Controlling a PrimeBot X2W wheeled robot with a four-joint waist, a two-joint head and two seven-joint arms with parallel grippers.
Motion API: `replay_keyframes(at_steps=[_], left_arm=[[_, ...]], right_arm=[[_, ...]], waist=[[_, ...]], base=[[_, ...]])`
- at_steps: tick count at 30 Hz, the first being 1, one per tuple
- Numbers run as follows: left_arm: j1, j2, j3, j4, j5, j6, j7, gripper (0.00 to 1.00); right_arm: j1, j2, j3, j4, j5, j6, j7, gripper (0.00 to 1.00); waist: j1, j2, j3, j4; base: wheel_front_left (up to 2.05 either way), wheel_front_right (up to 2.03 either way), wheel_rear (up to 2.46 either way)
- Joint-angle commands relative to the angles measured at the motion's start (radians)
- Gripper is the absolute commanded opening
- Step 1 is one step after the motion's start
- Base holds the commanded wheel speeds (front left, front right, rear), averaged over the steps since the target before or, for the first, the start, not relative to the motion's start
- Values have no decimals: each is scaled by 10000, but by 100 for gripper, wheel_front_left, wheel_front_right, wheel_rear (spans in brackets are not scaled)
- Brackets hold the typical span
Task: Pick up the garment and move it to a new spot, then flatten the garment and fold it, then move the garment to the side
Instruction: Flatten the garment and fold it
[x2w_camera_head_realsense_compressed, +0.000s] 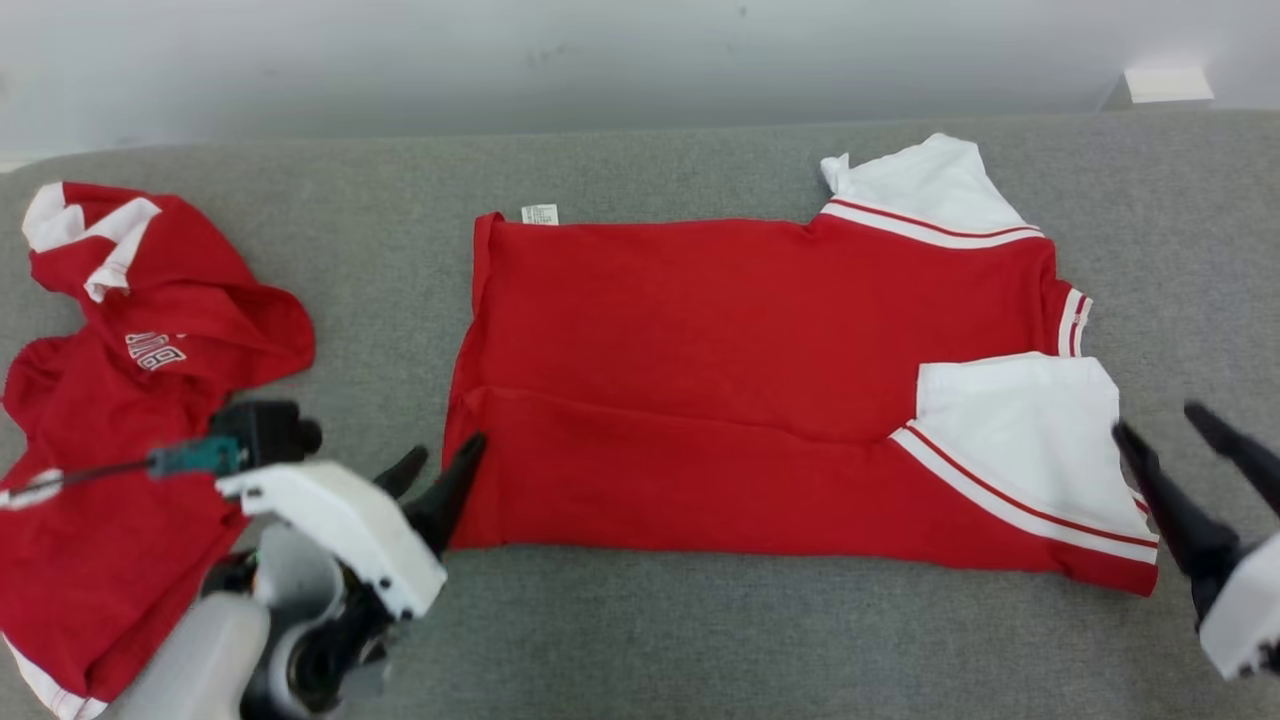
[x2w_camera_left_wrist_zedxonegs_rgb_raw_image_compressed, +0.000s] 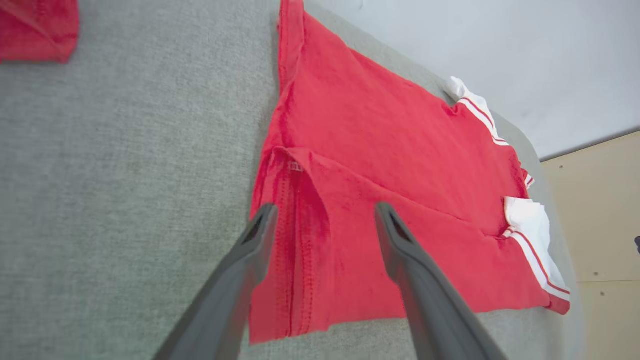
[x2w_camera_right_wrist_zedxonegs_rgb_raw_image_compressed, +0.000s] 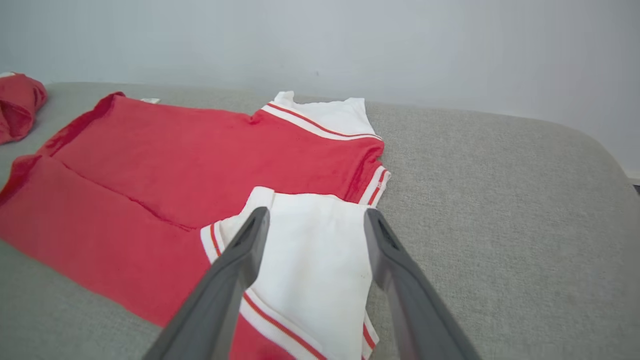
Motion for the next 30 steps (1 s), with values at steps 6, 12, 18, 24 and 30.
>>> replay_keyframes(at_steps=[6, 12, 18, 24, 30], left_arm=[[1283, 269, -380, -712, 814, 84, -721, 100], [1025, 349, -790, -167, 1639, 155, -1173, 100], [670, 95, -1103, 550, 1775, -70, -1257, 100], [390, -67, -1382, 1051, 1967, -232, -1319, 100], [326, -106, -1791, 1475, 2011, -452, -1023, 0]], right_arm=[[1830, -213, -252, -36, -684, 0, -402, 100], [1926, 327, -317, 724, -1612, 2, -528, 100], [1359, 777, 24, 1431, -1866, 0, -411, 100], [960, 908, 418, 1868, -1780, 2, -427, 100], [763, 850, 984, 2335, -1507, 2, -255, 20]], waist=[[-1, 0, -27, -45], [-1, 0, 283, -85], [-1, 0, 436, -100], [-1, 0, 435, -57], [-1, 0, 302, -38]], base=[[0, 0, 0], [0, 0, 0], [0, 0, 0], [0, 0, 0], [0, 0, 0]])
